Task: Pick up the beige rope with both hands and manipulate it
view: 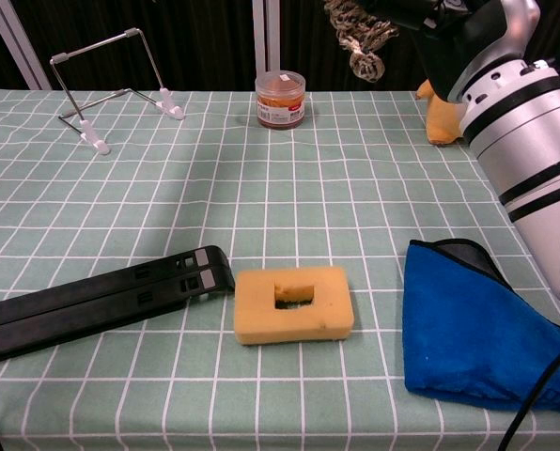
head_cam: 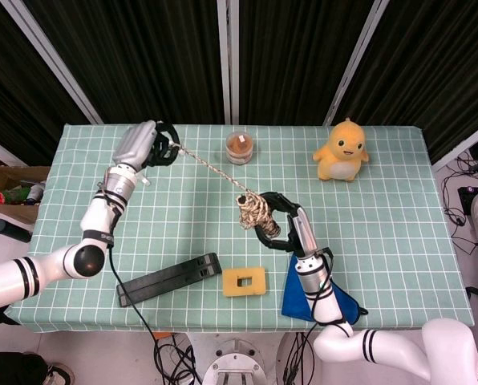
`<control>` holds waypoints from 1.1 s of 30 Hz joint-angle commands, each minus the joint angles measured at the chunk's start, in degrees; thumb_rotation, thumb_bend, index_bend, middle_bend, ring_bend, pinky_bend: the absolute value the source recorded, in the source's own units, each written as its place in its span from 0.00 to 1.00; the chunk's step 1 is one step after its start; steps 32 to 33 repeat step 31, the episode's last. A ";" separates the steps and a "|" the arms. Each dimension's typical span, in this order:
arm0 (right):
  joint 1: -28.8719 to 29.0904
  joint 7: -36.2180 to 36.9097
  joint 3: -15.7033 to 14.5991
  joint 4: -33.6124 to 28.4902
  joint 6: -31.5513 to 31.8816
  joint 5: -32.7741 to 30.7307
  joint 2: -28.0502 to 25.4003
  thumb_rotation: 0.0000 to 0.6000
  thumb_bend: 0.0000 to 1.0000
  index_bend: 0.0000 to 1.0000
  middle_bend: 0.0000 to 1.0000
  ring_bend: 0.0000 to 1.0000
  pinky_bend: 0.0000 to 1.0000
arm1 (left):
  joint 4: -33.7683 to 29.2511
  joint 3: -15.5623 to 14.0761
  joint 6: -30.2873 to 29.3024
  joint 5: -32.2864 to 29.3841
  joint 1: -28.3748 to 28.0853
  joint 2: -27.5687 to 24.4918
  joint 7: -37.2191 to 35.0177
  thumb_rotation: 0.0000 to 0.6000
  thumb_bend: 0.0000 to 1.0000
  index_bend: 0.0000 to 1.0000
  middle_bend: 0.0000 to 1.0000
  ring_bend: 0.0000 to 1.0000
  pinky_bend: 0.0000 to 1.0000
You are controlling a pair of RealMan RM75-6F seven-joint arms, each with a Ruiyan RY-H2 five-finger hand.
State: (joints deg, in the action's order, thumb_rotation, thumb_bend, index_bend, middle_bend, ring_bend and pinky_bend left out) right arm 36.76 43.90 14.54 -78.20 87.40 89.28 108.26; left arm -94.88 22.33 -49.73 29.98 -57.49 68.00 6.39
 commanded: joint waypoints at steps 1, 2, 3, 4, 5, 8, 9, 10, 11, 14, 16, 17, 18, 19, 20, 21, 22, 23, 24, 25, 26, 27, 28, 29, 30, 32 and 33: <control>-0.39 0.36 0.24 -0.33 0.00 -0.43 0.10 1.00 0.63 0.90 0.68 0.61 0.77 | 0.37 0.03 0.91 1.01 0.85 0.37 -1.77 1.00 0.48 0.80 0.84 0.75 0.85; -0.51 0.43 0.35 -0.25 0.03 -0.52 0.23 1.00 0.63 0.90 0.68 0.61 0.77 | 0.51 -0.14 1.07 1.72 1.05 0.44 -2.04 1.00 0.48 0.80 0.84 0.75 0.85; -0.60 0.52 0.43 -0.15 0.06 -0.59 0.35 1.00 0.63 0.90 0.68 0.61 0.77 | 0.60 -0.31 1.20 2.29 1.19 0.51 -2.17 1.00 0.48 0.79 0.84 0.75 0.85; -0.67 0.71 0.53 -0.07 0.09 -0.67 0.49 1.00 0.63 0.90 0.68 0.61 0.77 | 0.70 -0.50 1.32 2.83 1.32 0.57 -2.27 1.00 0.48 0.78 0.83 0.75 0.85; -0.72 0.92 0.70 -0.02 0.10 -0.77 0.61 1.00 0.63 0.90 0.68 0.61 0.77 | 0.85 -0.70 1.37 3.29 1.43 0.67 -2.31 1.00 0.48 0.78 0.83 0.75 0.85; -0.83 1.58 1.27 -0.03 0.14 -1.01 0.89 1.00 0.63 0.90 0.68 0.61 0.77 | 1.38 -1.29 1.54 4.29 1.72 1.08 -2.45 1.00 0.48 0.77 0.83 0.75 0.85; -0.85 1.78 1.48 -0.10 0.12 -1.06 0.92 1.00 0.63 0.90 0.68 0.61 0.77 | 1.58 -1.41 1.63 4.44 1.84 1.24 -2.64 1.00 0.48 0.77 0.83 0.75 0.85; -0.88 1.86 1.58 -0.15 0.10 -1.08 0.92 1.00 0.63 0.90 0.68 0.61 0.77 | 1.69 -1.47 1.79 4.52 1.95 1.32 -2.87 1.00 0.48 0.76 0.83 0.75 0.85; -0.92 1.93 1.64 -0.18 0.08 -1.08 0.93 1.00 0.63 0.90 0.68 0.61 0.77 | 1.79 -1.52 2.08 4.58 2.06 1.33 -3.13 1.00 0.47 0.75 0.82 0.74 0.85; -1.06 2.00 1.84 -0.20 -0.02 -1.14 0.94 1.00 0.63 0.90 0.68 0.61 0.77 | 1.76 -1.56 4.79 5.06 2.62 0.73 -5.03 1.00 0.46 0.55 0.78 0.73 0.83; -1.10 1.99 2.07 -0.30 -0.16 -1.22 0.84 1.00 0.63 0.90 0.68 0.61 0.77 | 1.82 -1.63 7.47 5.63 3.01 -0.16 -6.56 1.00 0.44 0.35 0.69 0.71 0.81; -1.14 2.01 2.20 -0.39 -0.19 -1.24 0.75 1.00 0.63 0.90 0.68 0.61 0.77 | 1.93 -1.73 8.41 6.23 3.25 -0.47 -7.21 1.00 0.43 0.29 0.65 0.68 0.79; -1.19 2.03 2.30 -0.47 -0.16 -1.24 0.70 1.00 0.63 0.90 0.68 0.61 0.77 | 2.00 -1.84 8.98 6.73 3.43 -0.67 -7.61 1.00 0.42 0.23 0.60 0.65 0.76; -1.23 2.07 2.42 -0.56 -0.10 -1.24 0.63 1.00 0.63 0.90 0.68 0.61 0.77 | 2.07 -1.95 9.39 7.27 3.64 -0.84 -8.00 1.00 0.40 0.18 0.55 0.61 0.73; -1.28 2.13 2.55 -0.69 -0.04 -1.22 0.55 1.00 0.63 0.90 0.68 0.61 0.77 | 2.19 -2.02 9.52 7.83 3.90 -0.90 -8.41 1.00 0.38 0.14 0.49 0.55 0.68; -1.33 2.20 2.75 -0.91 0.06 -1.18 0.41 1.00 0.63 0.90 0.68 0.61 0.77 | 2.42 -2.08 9.25 8.49 4.31 -0.83 -8.96 1.00 0.37 0.11 0.44 0.48 0.63; -1.36 2.22 2.91 -1.09 0.15 -1.15 0.29 1.00 0.63 0.90 0.68 0.61 0.77 | 2.62 -2.13 8.90 8.91 4.64 -0.71 -9.36 1.00 0.36 0.10 0.41 0.44 0.60; -1.41 2.25 3.11 -1.36 0.27 -1.10 0.11 1.00 0.63 0.90 0.68 0.61 0.77 | 2.84 -2.19 8.49 9.38 5.12 -0.61 -9.94 1.00 0.35 0.09 0.37 0.40 0.56; -1.45 2.25 3.29 -1.57 0.37 -1.08 -0.04 1.00 0.63 0.90 0.68 0.61 0.77 | 2.99 -2.21 8.30 9.56 5.51 -0.58 -10.47 1.00 0.34 0.09 0.35 0.38 0.54; -1.49 2.24 3.45 -1.78 0.47 -1.05 -0.18 1.00 0.63 0.90 0.68 0.61 0.77 | 3.15 -2.26 8.11 9.65 5.91 -0.55 -11.00 1.00 0.34 0.09 0.34 0.37 0.53; -1.52 2.24 3.62 -2.00 0.55 -1.03 -0.35 1.00 0.63 0.90 0.68 0.61 0.77 | 3.39 -2.36 7.71 9.78 6.31 -0.45 -11.37 1.00 0.34 0.09 0.34 0.36 0.52; -1.58 2.29 3.85 -2.33 0.65 -1.03 -0.58 1.00 0.63 0.90 0.68 0.61 0.77 | 3.89 -2.61 6.71 9.97 6.87 -0.12 -11.56 1.00 0.34 0.09 0.34 0.36 0.51; -1.64 2.36 4.01 -2.59 0.72 -1.05 -0.77 1.00 0.63 0.90 0.68 0.61 0.77 | 4.37 -2.86 5.58 10.06 7.30 0.31 -11.49 1.00 0.34 0.10 0.33 0.36 0.51; -1.72 2.42 4.13 -2.85 0.81 -1.06 -0.95 1.00 0.63 0.90 0.68 0.61 0.77 | 4.94 -3.16 4.29 10.21 7.77 0.83 -11.32 1.00 0.34 0.10 0.33 0.36 0.51; -1.83 2.55 4.29 -3.20 0.88 -1.12 -1.20 1.00 0.63 0.90 0.68 0.61 0.77 | 5.90 -3.62 2.50 10.43 8.41 1.64 -10.99 1.00 0.34 0.12 0.33 0.36 0.51; -1.91 2.68 4.43 -3.47 0.90 -1.21 -1.39 1.00 0.63 0.90 0.68 0.61 0.77 | 6.75 -3.98 1.22 10.53 8.91 2.31 -10.73 1.00 0.34 0.12 0.33 0.36 0.51; -1.91 2.68 4.43 -3.47 0.90 -1.21 -1.39 1.00 0.63 0.90 0.68 0.61 0.77 | 6.75 -3.98 1.22 10.53 8.91 2.31 -10.73 1.00 0.34 0.12 0.33 0.36 0.51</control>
